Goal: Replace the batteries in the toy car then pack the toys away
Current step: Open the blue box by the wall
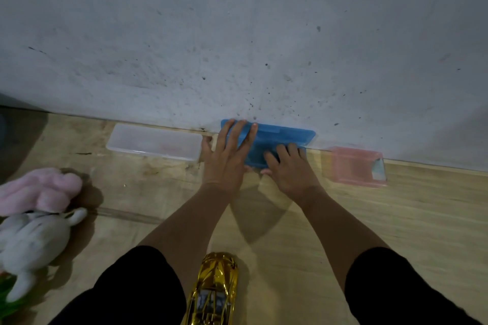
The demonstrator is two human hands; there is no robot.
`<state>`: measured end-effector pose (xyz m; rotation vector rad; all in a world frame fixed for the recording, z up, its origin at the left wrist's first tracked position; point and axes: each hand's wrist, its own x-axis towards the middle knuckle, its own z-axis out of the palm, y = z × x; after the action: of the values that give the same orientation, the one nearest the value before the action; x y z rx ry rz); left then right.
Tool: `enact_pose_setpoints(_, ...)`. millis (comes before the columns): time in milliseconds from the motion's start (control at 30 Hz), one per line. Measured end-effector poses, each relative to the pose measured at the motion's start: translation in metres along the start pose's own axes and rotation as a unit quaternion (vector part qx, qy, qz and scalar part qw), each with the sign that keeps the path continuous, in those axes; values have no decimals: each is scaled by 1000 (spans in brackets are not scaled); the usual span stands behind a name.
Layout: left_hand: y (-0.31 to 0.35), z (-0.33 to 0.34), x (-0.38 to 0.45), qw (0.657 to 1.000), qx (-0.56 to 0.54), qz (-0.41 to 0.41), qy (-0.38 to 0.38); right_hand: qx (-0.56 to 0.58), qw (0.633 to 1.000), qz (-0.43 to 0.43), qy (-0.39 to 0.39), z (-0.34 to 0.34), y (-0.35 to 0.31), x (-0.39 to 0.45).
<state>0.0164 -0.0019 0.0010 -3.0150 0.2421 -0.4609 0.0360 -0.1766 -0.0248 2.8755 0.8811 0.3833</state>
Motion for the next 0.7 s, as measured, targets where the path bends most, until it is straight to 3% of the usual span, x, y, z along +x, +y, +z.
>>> enact_pose_setpoints(133, -3, 2, 0, 1000, -11, 15, 15, 31, 999, -37, -21, 6, 6, 8)
enact_pose_setpoints(233, -4, 2, 1, 1000, -8, 16, 23, 68, 991, -68, -92, -7, 9, 19)
enact_pose_setpoints(300, -5, 1, 2, 1000, -3, 19, 24, 104, 987, -33, -116, -18, 13, 24)
enact_pose_setpoints(467, -6, 2, 2, 998, -34, 20, 47, 101, 991, -18, 88, -23, -9, 2)
enact_pose_setpoints(700, -6, -2, 2, 1000, -11, 20, -10, 79, 991, -42, 102, 1, -25, -24)
